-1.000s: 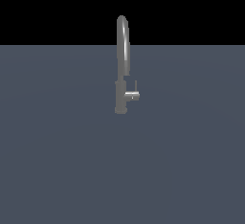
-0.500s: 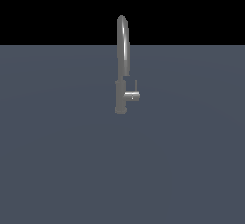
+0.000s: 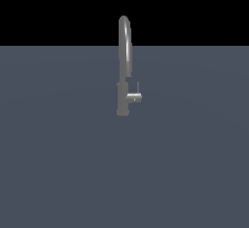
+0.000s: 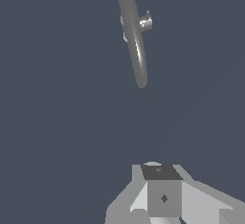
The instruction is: Turn on the faucet by rotating a designated handle.
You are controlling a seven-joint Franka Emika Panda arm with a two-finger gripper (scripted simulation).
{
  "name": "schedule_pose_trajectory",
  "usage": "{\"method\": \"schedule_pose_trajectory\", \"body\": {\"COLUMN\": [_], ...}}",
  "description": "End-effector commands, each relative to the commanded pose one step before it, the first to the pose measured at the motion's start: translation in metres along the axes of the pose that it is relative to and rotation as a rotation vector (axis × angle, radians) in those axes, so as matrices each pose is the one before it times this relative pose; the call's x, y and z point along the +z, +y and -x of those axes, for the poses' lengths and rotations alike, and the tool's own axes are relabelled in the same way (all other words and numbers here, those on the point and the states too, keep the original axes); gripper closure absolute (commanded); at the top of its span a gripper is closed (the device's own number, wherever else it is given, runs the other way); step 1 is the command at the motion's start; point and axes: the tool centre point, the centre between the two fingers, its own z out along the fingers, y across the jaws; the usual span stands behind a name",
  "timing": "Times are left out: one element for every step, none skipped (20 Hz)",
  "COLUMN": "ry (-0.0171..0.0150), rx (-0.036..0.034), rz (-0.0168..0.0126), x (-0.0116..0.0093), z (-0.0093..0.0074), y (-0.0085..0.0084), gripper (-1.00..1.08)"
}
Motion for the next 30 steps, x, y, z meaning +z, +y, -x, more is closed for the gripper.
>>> {"method": "schedule_pose_trajectory", "body": {"ry": [-0.0332, -0.01332, -0.01338, -0.01345, -0.01351, -0.01355, -0.01362, -0.01366, -0.01371, -0.01376, -0.0138, -0.01385, -0.0139, -0.01395, -0.01398, -0.01404, -0.01408, -0.01413, -0.01418, -0.01423, -0.01429, -0.01434, -0.0144, -0.01446, -0.01452, -0.0146, -0.01467, -0.01474, -0.01482, -0.01491], "rx": [0.03146, 0.01244, 0.01249, 0.01254, 0.01258, 0.01261, 0.01266, 0.01268, 0.01271, 0.01274, 0.01276, 0.01279, 0.01281, 0.01283, 0.01285, 0.01287, 0.01289, 0.01291, 0.01293, 0.01296, 0.01299, 0.01301, 0.01304, 0.01308, 0.01312, 0.01317, 0.01321, 0.01326, 0.01332, 0.01339], "rz": [-0.02931, -0.0118, -0.01186, -0.01192, -0.01199, -0.01204, -0.0121, -0.01215, -0.01221, -0.01226, -0.01231, -0.01236, -0.01241, -0.01246, -0.0125, -0.01255, -0.0126, -0.01265, -0.01269, -0.01274, -0.01279, -0.01284, -0.01289, -0.01295, -0.013, -0.01307, -0.01313, -0.01319, -0.01327, -0.01334], "x": [0.002, 0.00073, 0.00073, 0.00073, 0.00073, 0.00073, 0.00073, 0.00073, 0.00073, 0.00073, 0.00072, 0.00072, 0.00072, 0.00072, 0.00072, 0.00072, 0.00072, 0.00072, 0.00072, 0.00071, 0.00071, 0.00071, 0.00071, 0.00071, 0.00071, 0.00071, 0.00071, 0.00071, 0.0007, 0.0007], "z": [-0.01528, -0.00607, -0.0061, -0.00613, -0.00615, -0.00617, -0.0062, -0.00621, -0.00624, -0.00626, -0.00627, -0.00629, -0.0063, -0.00632, -0.00633, -0.00635, -0.00636, -0.00638, -0.00639, -0.0064, -0.00642, -0.00643, -0.00645, -0.00647, -0.00648, -0.00651, -0.00653, -0.00654, -0.00657, -0.0066], "y": [-0.00143, -0.00061, -0.00061, -0.00061, -0.00061, -0.00062, -0.00061, -0.00062, -0.00062, -0.00062, -0.00062, -0.00062, -0.00062, -0.00062, -0.00062, -0.00062, -0.00062, -0.00062, -0.00062, -0.00062, -0.00061, -0.00061, -0.00061, -0.00061, -0.00061, -0.0006, -0.0006, -0.0006, -0.0006, -0.0006], "gripper": [1.08, 1.08, 1.08, 1.08, 1.08, 1.08, 1.08, 1.08, 1.08, 1.08, 1.08, 1.08, 1.08, 1.08, 1.08, 1.08, 1.08, 1.08, 1.08, 1.08, 1.08, 1.08, 1.08, 1.08, 1.08, 1.08, 1.08, 1.08, 1.08, 1.08]}}
